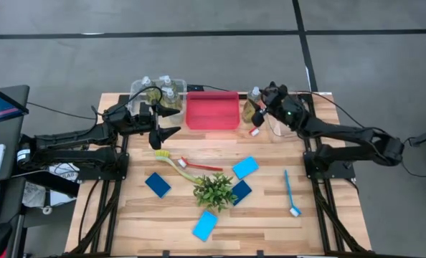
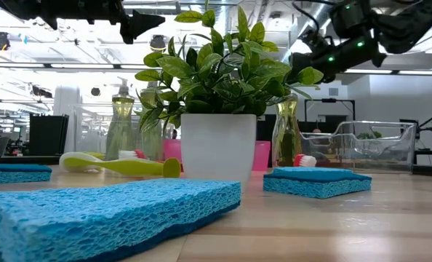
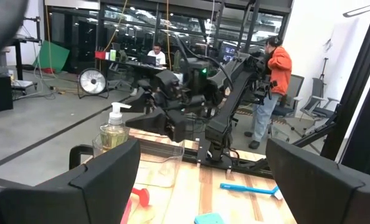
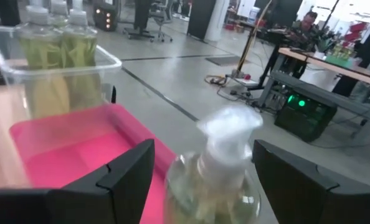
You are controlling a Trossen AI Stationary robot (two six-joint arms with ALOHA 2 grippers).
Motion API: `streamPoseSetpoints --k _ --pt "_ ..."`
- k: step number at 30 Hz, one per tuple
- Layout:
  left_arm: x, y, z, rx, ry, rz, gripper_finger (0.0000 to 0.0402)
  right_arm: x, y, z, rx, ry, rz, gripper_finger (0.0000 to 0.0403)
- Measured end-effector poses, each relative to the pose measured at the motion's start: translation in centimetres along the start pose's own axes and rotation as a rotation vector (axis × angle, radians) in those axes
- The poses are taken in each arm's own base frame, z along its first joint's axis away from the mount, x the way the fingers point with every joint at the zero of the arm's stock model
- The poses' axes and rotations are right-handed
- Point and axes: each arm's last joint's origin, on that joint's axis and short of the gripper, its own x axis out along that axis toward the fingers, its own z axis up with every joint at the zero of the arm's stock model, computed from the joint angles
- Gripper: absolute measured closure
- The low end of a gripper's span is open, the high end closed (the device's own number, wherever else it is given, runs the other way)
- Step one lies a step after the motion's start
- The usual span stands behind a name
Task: Pick & Place Kitchen Sink Supplies
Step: Put the yellow dishwashing liquid into the white bin
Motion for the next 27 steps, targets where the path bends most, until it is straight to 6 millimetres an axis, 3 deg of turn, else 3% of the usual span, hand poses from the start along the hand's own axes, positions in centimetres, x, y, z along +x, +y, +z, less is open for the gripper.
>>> streamPoseSetpoints --k 12,20,27 --pt "0.0 0.0 0.0 0.0 0.0 0.0 0.0052 3.3 0.3 -0.1 -0.006 0.046 -0.016 0.0138" --pt "0.0 0.0 0.0 0.0 0.0 0.0 0.0052 3.4 0.2 -0.1 0.002 0.033 -0.046 0.0142" --pt "0.0 0.0 0.0 0.0 0.0 0.0 0.0052 3.3 0.2 -0.1 0.023 0.036 -0.054 0.0206"
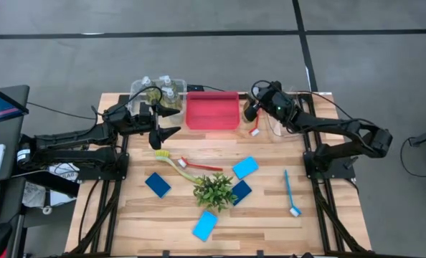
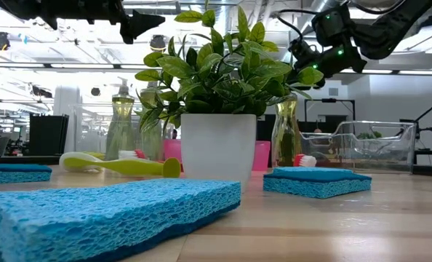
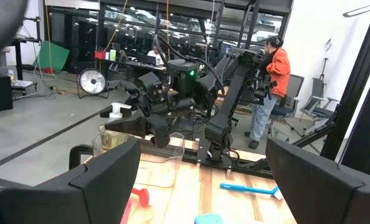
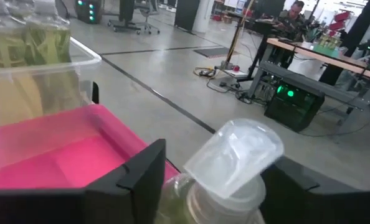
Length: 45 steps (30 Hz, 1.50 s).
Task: Pick & Place Kitchen Sink Supplies
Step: Put the yellow dishwashing liquid into the white bin
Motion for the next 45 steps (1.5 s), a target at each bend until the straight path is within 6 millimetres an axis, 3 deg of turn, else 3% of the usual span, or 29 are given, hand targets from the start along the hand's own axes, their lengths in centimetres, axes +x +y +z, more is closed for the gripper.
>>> streamPoseSetpoints --k 7,18,23,35,45 --pt "0.0 0.0 0.0 0.0 0.0 0.0 0.0052 0.0 0.1 0.0 0.001 0.004 0.011 0.0302" --pt "0.0 0.0 0.0 0.0 0.0 0.0 0.0052 0.0 0.0 0.0 0.004 0.004 0.0 0.0286" --pt "0.0 0.0 0.0 0.0 0.0 0.0 0.0052 -0.5 0.0 0.3 0.012 -0.005 0.006 0.0302" --pt "0.1 -0.3 0.0 -0.013 0.002 -0.019 0.0052 -3.7 -0.3 3.2 0.042 -0.134 0.037 0.0302" --pt "1.4 -1.8 -0.7 -0.017 -0.009 -0.108 0.0052 -7.1 0.8 5.5 0.082 -0.272 0.149 0.0302"
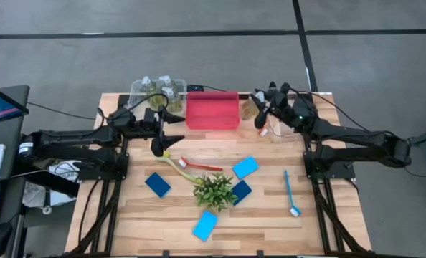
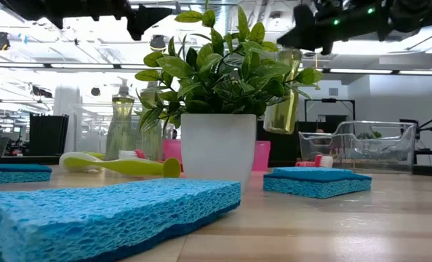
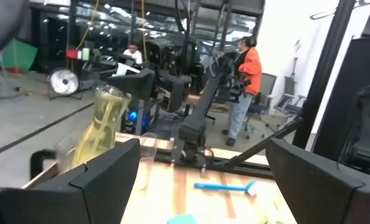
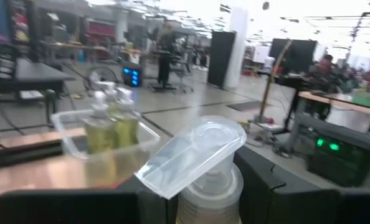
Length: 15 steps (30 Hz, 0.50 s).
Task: Pick & Place Kitchen Sink Supplies
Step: Put the yellow dishwashing liquid into the white bin
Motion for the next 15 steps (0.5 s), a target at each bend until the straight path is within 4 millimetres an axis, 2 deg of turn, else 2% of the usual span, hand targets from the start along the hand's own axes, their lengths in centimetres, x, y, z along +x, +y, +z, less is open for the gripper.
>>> streamPoseSetpoints --k 7,15 --pt "1.1 0.2 -0.4 0.004 -0.033 -0.009 0.0052 -0.9 2.0 2.7 0.016 -0.03 0.125 0.0301" --pt "1.9 0.6 -1.4 -0.001 0.001 0.057 0.0052 -0.5 5.3 5.6 0.025 -0.027 0.325 0.0301"
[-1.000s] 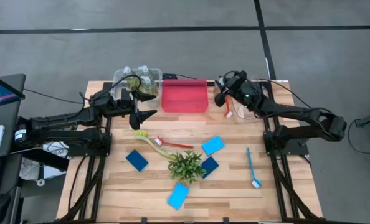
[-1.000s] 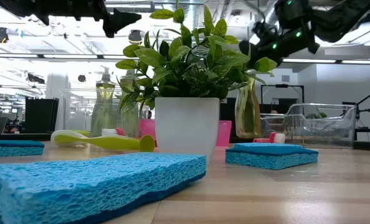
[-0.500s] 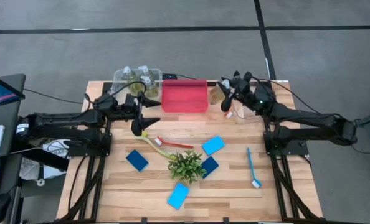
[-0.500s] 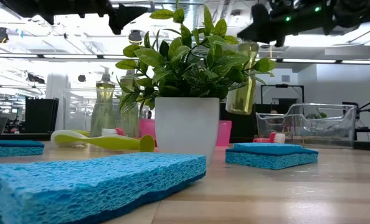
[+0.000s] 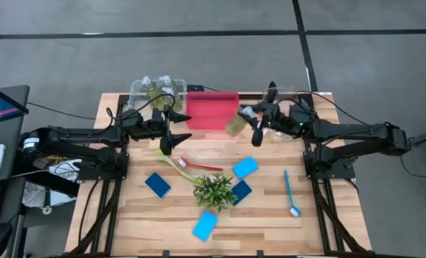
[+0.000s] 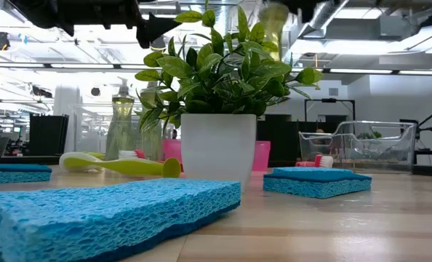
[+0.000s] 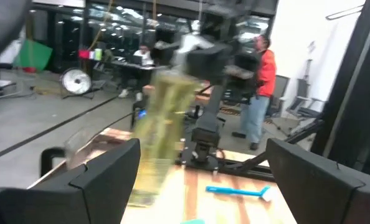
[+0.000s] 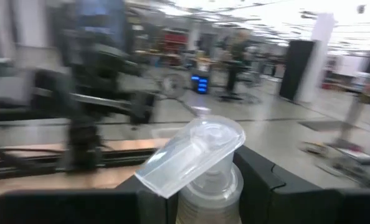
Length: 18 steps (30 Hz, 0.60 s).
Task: Pick & Place Kitchen Sink Supplies
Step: Put the yellow dishwashing liquid into the white bin
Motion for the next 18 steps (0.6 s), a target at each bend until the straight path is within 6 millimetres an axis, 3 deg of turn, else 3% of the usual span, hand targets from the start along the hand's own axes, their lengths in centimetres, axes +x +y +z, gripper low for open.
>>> streamPoseSetpoints --k 10,18 --pt "0.6 0.3 -0.8 -0.013 0.028 0.026 0.0052 3.5 4.0 1.5 0.011 0.017 0.234 0.0301" --pt "1.2 0.2 -1.7 -0.013 0.077 -0.062 0.0052 7.1 5.9 1.9 -0.018 0.034 0.288 0.0301"
